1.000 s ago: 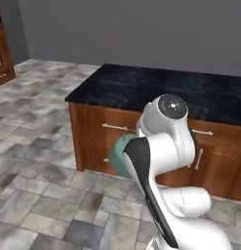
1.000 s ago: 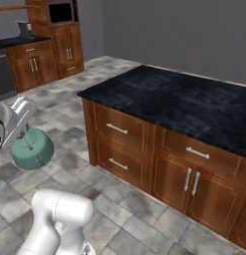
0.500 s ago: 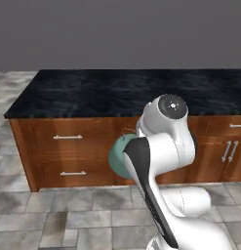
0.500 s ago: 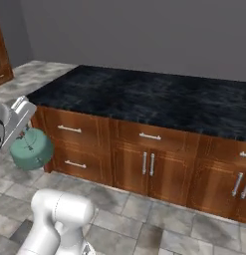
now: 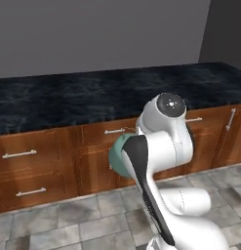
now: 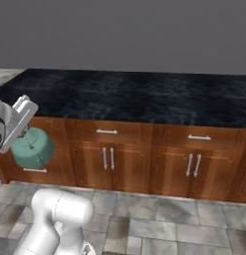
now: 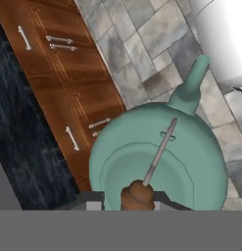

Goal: The kettle is done boiling. Turn off the stove, then wait for 300 timesteps before moving the kettle to the dining table.

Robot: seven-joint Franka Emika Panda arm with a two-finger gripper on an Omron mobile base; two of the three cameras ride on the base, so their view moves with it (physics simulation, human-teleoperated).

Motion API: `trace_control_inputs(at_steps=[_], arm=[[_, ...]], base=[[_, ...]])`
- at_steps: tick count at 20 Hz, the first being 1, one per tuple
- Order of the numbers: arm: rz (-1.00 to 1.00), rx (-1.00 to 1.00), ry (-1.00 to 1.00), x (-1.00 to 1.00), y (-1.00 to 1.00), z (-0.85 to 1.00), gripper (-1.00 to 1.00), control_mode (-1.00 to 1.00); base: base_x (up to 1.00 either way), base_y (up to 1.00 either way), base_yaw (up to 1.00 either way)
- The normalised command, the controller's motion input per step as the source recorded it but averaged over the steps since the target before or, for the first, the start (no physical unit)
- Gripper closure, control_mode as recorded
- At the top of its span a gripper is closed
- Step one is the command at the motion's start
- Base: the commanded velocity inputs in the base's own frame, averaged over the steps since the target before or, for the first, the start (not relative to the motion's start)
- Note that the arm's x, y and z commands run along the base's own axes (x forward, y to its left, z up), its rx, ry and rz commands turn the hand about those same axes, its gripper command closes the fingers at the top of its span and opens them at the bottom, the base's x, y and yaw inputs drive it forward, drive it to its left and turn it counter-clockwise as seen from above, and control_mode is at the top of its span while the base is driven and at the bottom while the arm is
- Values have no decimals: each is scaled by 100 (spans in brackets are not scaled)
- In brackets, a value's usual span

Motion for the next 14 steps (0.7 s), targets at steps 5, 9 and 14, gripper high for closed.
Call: trace_control_inputs(at_steps=[5, 9, 14], arm=[[0, 0, 0, 0, 0, 0, 100, 100], [0, 0, 0, 0, 0, 0, 100, 100], [0, 0, 0, 0, 0, 0, 100, 100]], base=[[36, -62, -26], [40, -53, -20], [45, -27, -14]])
